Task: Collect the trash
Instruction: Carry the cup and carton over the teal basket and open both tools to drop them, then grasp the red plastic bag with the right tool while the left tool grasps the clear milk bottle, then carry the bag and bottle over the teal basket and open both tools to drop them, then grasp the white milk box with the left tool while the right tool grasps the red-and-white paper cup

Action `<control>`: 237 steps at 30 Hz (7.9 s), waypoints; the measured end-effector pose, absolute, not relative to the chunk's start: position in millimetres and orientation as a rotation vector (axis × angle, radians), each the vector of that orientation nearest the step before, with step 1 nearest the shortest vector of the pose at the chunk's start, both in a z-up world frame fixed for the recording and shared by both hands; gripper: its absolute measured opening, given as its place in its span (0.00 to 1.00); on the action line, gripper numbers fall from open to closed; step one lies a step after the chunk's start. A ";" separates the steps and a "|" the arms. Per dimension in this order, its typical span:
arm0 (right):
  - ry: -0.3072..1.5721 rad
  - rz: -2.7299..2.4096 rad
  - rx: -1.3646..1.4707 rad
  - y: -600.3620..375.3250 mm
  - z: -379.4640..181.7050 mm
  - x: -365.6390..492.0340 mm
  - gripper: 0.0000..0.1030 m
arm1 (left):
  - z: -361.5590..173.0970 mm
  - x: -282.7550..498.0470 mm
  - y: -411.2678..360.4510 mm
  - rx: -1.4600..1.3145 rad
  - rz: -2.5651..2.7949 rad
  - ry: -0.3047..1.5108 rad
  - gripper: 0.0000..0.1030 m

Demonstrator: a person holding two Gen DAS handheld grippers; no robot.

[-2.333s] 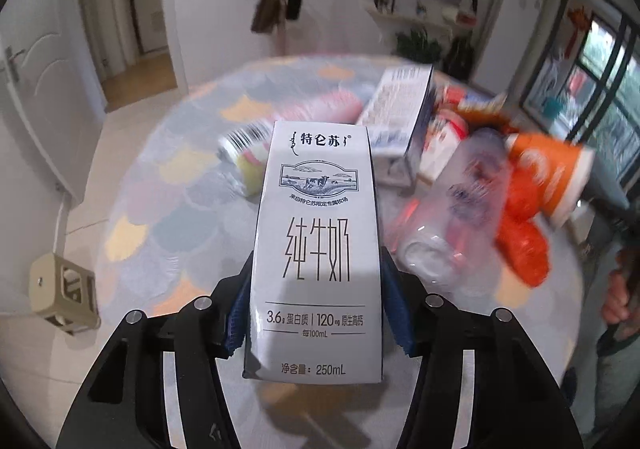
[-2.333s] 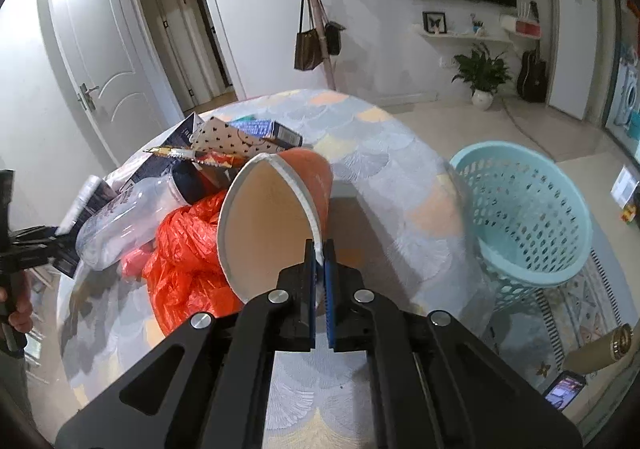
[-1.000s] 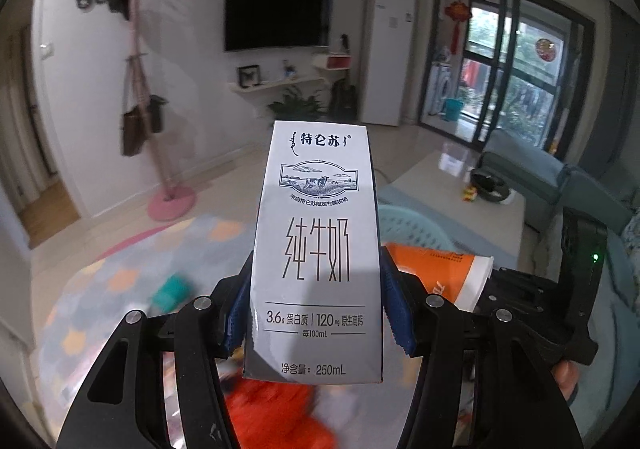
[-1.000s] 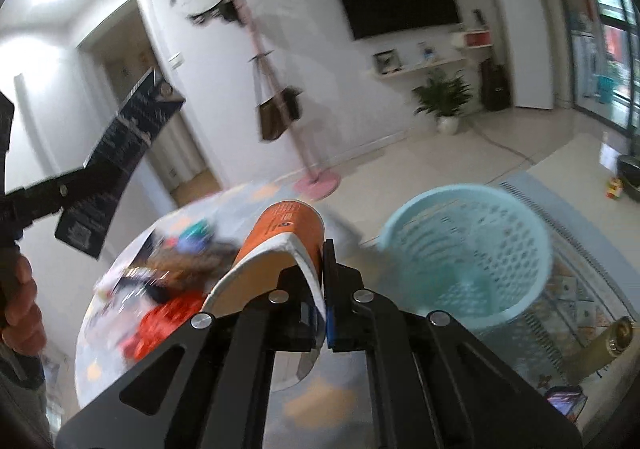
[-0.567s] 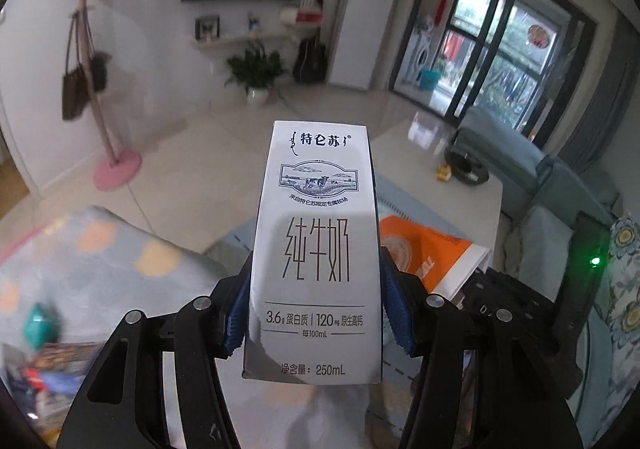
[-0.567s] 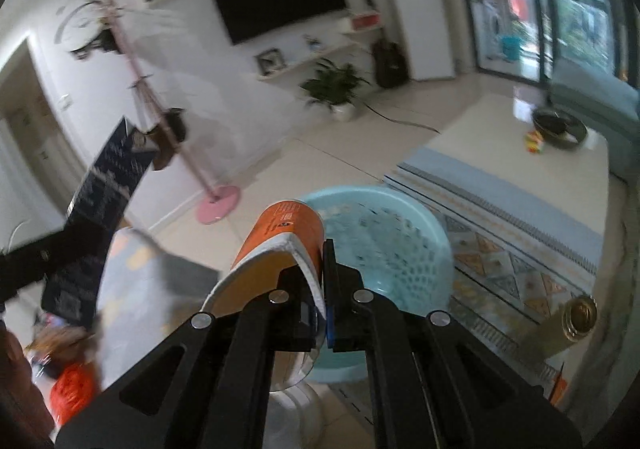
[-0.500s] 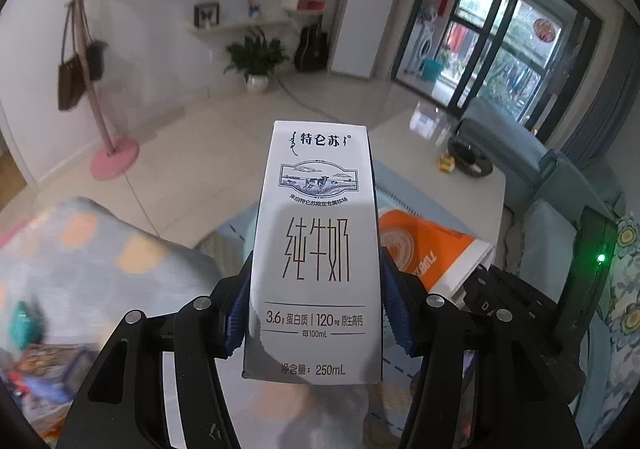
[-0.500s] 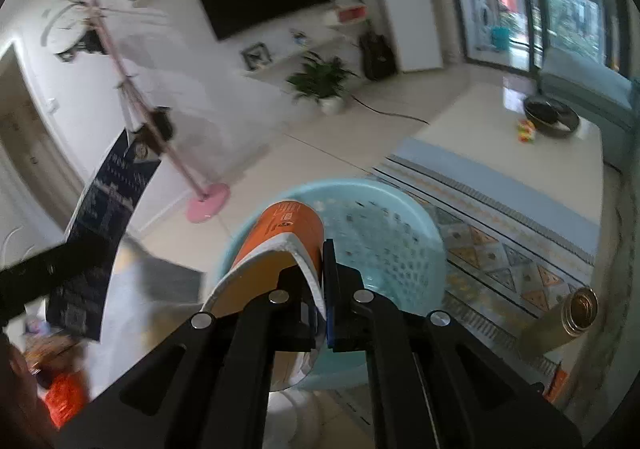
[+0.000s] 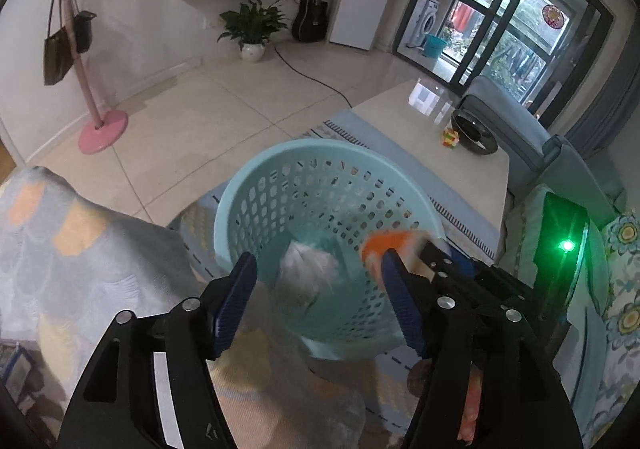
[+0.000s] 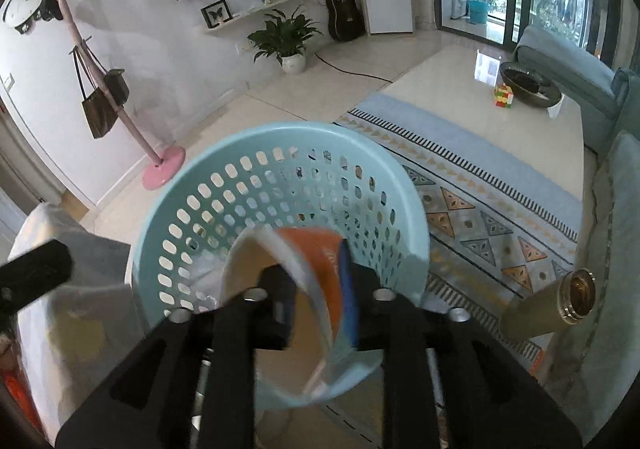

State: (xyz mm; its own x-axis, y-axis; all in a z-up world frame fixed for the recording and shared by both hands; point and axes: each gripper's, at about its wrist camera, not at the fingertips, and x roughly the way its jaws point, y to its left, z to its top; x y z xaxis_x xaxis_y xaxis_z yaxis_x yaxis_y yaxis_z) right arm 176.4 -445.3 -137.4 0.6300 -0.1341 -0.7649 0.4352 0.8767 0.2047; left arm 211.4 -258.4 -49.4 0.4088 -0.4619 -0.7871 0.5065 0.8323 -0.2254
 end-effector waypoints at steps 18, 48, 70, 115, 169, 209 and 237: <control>0.666 -0.217 0.345 -391.8 -46.1 105.9 0.45 | 33.1 116.2 -165.4 -0.028 -0.568 0.763 0.64; 0.813 0.278 0.146 -130.2 -52.9 76.7 0.66 | -7.3 50.9 77.0 -0.031 -0.296 0.863 0.71; 0.890 0.394 0.229 -136.2 -80.5 92.8 0.27 | -37.4 63.1 33.2 0.089 -0.335 0.987 0.70; 0.663 0.303 0.326 -270.9 -12.9 61.0 0.22 | 43.9 50.3 -19.9 -0.177 -0.548 0.794 0.52; 0.556 -0.151 0.385 -369.7 -14.3 91.4 0.50 | 47.6 122.1 -149.3 -0.085 -0.669 0.728 0.63; 0.933 0.191 0.287 -180.3 -66.7 115.8 0.75 | -54.1 145.7 107.9 -0.214 -0.318 0.984 0.71; 0.858 0.378 0.171 -84.2 -50.7 121.4 0.71 | -12.5 92.6 133.8 -0.391 -0.395 0.791 0.49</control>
